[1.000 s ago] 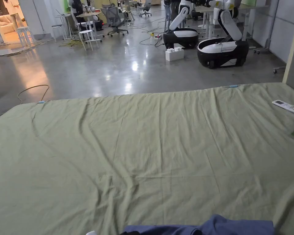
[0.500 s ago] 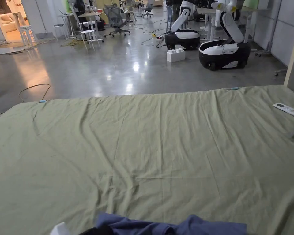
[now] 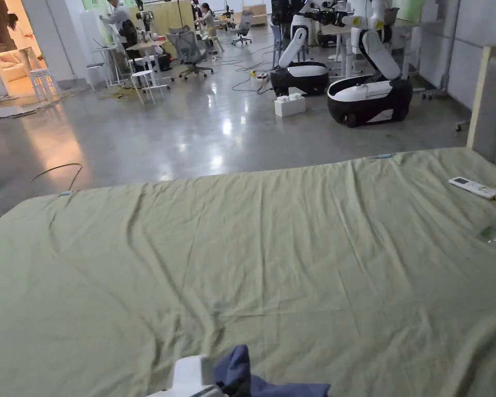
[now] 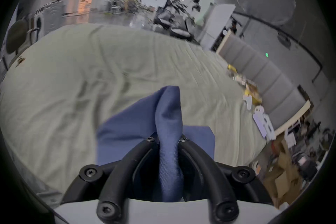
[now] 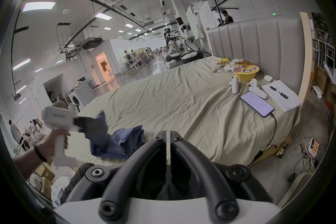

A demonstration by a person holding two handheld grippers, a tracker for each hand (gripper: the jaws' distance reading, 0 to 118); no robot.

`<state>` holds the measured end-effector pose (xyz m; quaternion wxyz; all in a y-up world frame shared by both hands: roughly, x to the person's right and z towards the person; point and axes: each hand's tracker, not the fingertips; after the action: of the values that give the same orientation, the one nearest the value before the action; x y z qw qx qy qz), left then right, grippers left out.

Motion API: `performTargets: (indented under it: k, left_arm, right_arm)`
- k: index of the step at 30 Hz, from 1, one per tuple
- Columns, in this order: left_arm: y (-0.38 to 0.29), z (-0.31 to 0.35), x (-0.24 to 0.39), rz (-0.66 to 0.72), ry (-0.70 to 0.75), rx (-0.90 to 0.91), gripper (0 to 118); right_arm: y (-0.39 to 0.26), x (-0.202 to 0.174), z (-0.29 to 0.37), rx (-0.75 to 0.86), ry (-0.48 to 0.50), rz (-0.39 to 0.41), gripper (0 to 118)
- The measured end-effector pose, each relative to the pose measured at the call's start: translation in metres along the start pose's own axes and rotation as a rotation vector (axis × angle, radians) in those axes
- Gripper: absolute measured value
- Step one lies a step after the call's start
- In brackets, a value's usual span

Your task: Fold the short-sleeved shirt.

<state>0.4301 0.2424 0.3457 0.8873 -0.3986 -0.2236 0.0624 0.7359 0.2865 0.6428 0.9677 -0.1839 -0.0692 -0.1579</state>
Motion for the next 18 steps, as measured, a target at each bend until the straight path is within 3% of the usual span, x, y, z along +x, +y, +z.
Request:
performTargets:
  k: [2, 4, 5, 6, 7, 11, 13, 14, 15, 16, 18]
  left_arm:
    - [-0.013, -0.029, 0.018, -0.009, -0.009, -0.045, 15]
    - [-0.023, -0.046, 0.024, 0.079, -0.050, -0.050, 22]
    - [-0.024, -0.044, 0.026, 0.113, -0.090, -0.055, 36]
    - [-0.024, -0.043, 0.025, 0.151, -0.160, -0.055, 61]
    - [-0.022, -0.035, 0.020, 0.184, -0.216, -0.037, 72]
    - [-0.009, 0.007, 0.000, 0.211, -0.240, 0.135, 75]
    - [-0.008, 0.013, -0.015, 0.281, -0.073, 0.146, 71]
    - [-0.009, 0.008, -0.022, 0.347, -0.061, 0.106, 59]
    - [-0.011, -0.003, -0.032, 0.400, -0.109, 0.054, 25]
    - [-0.015, -0.012, -0.036, 0.446, -0.172, 0.036, 4]
    - [-0.030, -0.033, -0.030, 0.524, -0.257, 0.015, 4]
  right_arm:
    - [-0.003, 0.004, 0.008, 0.000, -0.006, -0.016, 4]
    - [-0.007, 0.007, 0.012, -0.003, -0.019, -0.035, 4]
    - [-0.009, 0.010, 0.013, -0.010, -0.019, -0.049, 4]
    - [-0.011, 0.013, 0.013, -0.017, -0.016, -0.064, 4]
    - [-0.013, 0.014, 0.012, -0.019, -0.018, -0.068, 4]
    - [-0.014, 0.016, 0.010, -0.026, -0.019, -0.063, 4]
    - [-0.015, 0.017, 0.006, -0.030, -0.006, -0.063, 4]
    - [-0.014, 0.017, 0.005, -0.033, -0.001, -0.058, 4]
    - [-0.013, 0.016, 0.004, -0.036, 0.001, -0.050, 4]
    - [-0.013, 0.015, 0.004, -0.037, -0.001, -0.040, 4]
    - [-0.011, 0.013, 0.006, -0.035, -0.004, -0.022, 4]
